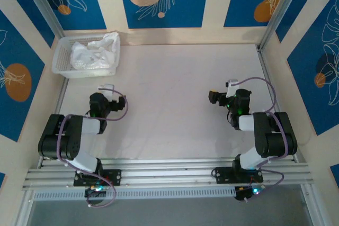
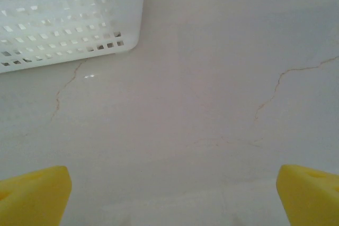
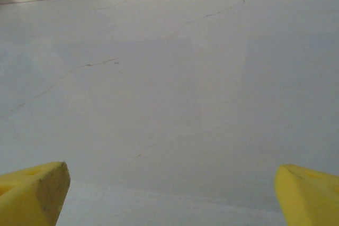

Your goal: Fold the inside-out t-shirt

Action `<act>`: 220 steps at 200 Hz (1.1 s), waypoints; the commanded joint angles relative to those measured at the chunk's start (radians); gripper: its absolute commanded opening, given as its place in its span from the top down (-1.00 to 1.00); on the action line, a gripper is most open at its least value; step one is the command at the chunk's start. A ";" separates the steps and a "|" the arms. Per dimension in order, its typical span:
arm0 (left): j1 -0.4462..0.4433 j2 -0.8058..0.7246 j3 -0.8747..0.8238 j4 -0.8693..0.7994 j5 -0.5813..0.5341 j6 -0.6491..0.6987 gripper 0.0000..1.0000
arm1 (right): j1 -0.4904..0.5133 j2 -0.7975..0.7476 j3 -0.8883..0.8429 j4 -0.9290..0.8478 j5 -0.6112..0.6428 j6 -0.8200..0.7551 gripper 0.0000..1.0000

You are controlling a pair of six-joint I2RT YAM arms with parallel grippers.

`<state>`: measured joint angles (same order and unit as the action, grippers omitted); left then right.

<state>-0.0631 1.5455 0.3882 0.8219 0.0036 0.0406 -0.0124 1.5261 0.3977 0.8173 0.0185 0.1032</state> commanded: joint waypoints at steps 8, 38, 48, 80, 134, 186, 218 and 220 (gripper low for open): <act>0.008 -0.012 0.023 -0.010 0.005 0.009 -0.98 | 0.003 -0.002 0.013 0.008 0.011 -0.011 -0.98; 0.010 -0.012 0.023 -0.009 0.007 0.008 -0.98 | 0.002 -0.001 0.012 0.008 0.011 -0.011 -0.98; 0.011 -0.011 0.024 -0.010 0.009 0.007 -0.99 | 0.003 -0.001 0.012 0.007 0.011 -0.011 -0.98; 0.016 -0.011 0.024 -0.011 0.016 0.005 -0.99 | 0.000 -0.001 0.012 0.008 0.021 -0.002 -0.98; 0.016 -0.010 0.024 -0.011 0.015 0.007 -0.98 | -0.020 -0.013 -0.079 0.159 0.032 0.027 -0.98; 0.010 -0.152 0.045 -0.162 -0.033 -0.004 -0.99 | 0.001 -0.306 -0.002 -0.277 0.223 0.159 -0.98; -0.010 -0.469 0.085 -0.411 -0.210 -0.176 -0.99 | 0.003 -0.611 0.136 -0.855 0.128 0.394 -0.89; -0.010 -0.481 0.097 -0.439 -0.214 -0.191 -0.99 | 0.007 -0.618 0.149 -0.886 0.112 0.402 -0.89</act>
<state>-0.0666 1.2407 0.4007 0.6037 -0.0830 -0.0032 -0.0196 1.0397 0.4316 0.3977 0.1738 0.3202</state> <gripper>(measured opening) 0.993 0.962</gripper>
